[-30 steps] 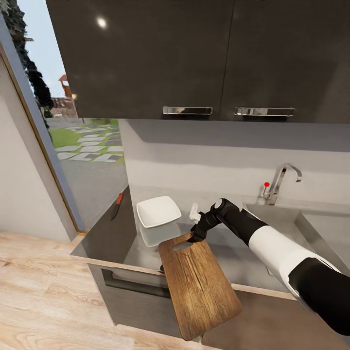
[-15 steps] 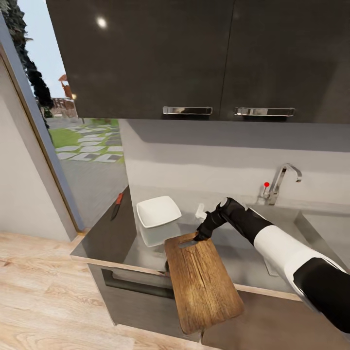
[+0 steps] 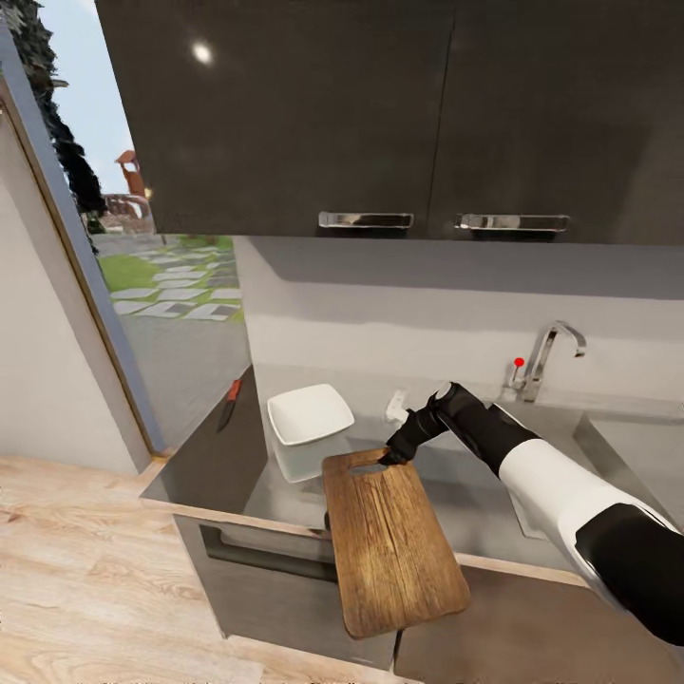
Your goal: In the kitchen, take the Vidalia onion out of the sink, dice it on the chopping board with the paring knife, put the diced onion into the bowl on the countertop, then place both the paring knife and the chopping board into the sink.
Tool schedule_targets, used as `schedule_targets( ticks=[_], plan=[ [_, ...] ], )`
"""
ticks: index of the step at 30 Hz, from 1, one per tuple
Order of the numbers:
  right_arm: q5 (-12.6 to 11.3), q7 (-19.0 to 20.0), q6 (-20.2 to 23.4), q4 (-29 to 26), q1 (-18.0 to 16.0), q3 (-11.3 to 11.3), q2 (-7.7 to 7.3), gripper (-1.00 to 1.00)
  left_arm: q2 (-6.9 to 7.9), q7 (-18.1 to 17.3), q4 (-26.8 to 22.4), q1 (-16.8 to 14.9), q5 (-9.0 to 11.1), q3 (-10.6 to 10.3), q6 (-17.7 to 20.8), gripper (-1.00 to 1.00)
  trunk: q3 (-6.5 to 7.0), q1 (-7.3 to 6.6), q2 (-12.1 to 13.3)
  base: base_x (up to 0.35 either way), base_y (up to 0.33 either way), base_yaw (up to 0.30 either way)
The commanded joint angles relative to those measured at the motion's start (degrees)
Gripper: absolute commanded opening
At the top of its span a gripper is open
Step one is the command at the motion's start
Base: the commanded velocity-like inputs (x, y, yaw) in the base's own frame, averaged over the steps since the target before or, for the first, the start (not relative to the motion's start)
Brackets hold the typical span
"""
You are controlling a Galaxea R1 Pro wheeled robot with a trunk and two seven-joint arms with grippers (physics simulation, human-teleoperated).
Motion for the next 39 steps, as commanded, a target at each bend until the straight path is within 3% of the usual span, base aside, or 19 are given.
schedule_targets(
  ticks=[1,9,12,15,17,18,21,23,26,31,39],
  plan=[
    [0.2,0.2,0.4,-0.1,0.0,0.1,-0.05,-1.0,-0.02,0.0,0.0,0.0,0.1,0.1,-0.1,1.0,0.0,0.0,-0.1,-0.177,0.0,0.0],
    [0.2,-0.4,3.0,-0.2,0.0,-0.3,-0.05,-1.0,-0.02,0.0,0.0,0.0,0.1,0.1,-0.1,1.0,0.73,0.0,-0.1,-0.258,0.0,0.0],
    [0.2,-2.0,4.5,-0.2,0.0,-1.9,-0.05,-1.0,-0.02,0.0,0.0,0.0,0.1,0.1,-0.1,1.0,1.0,0.0,-0.1,-0.191,0.0,0.0],
    [0.2,-4.2,5.0,-0.2,0.0,-5.0,-0.05,-1.0,-0.02,0.0,0.1,0.0,0.1,0.1,-0.1,1.0,1.22,0.0,-0.1,-0.066,0.0,0.0],
    [0.2,-5.7,5.2,-0.2,0.0,-8.1,-0.08,-1.0,-0.02,0.0,0.1,0.0,0.1,0.1,-0.1,1.0,1.27,0.0,-0.1,-0.025,0.0,0.0],
    [0.2,-7.6,5.3,-0.2,0.0,-11.3,-0.38,-1.0,-0.02,0.0,0.1,0.0,0.1,0.1,-0.1,1.0,1.28,0.0,-0.1,-0.008,0.0,0.0],
    [0.2,-10.2,5.7,-0.1,0.0,-17.0,-1.75,-1.0,-0.02,0.0,0.2,0.0,0.2,0.1,-0.1,1.0,1.29,0.0,-0.1,-0.003,0.0,0.0],
    [0.2,-11.0,7.8,-0.1,0.0,-22.3,-2.62,-1.0,-0.02,0.0,0.1,0.0,0.2,0.1,-0.1,1.0,1.3,0.0,-0.1,-0.001,0.0,0.0],
    [0.2,-13.1,9.9,0.5,0.0,-26.5,-3.63,-1.0,-0.02,0.0,0.2,0.0,0.2,0.1,-0.1,1.0,1.3,0.0,-0.1,0.0,0.0,0.0],
    [0.1,-21.9,10.7,2.1,0.0,-28.4,-4.5,-1.0,-0.02,0.0,0.2,0.0,0.2,0.1,-0.1,1.0,1.3,0.0,-0.1,0.0,0.0,0.0],
    [0.0,-25.2,10.8,3.4,0.0,-29.1,-4.67,-1.0,-0.02,0.0,0.1,0.0,0.2,0.1,-0.1,1.0,1.3,0.0,-0.1,0.0,0.0,0.0]
  ],
)
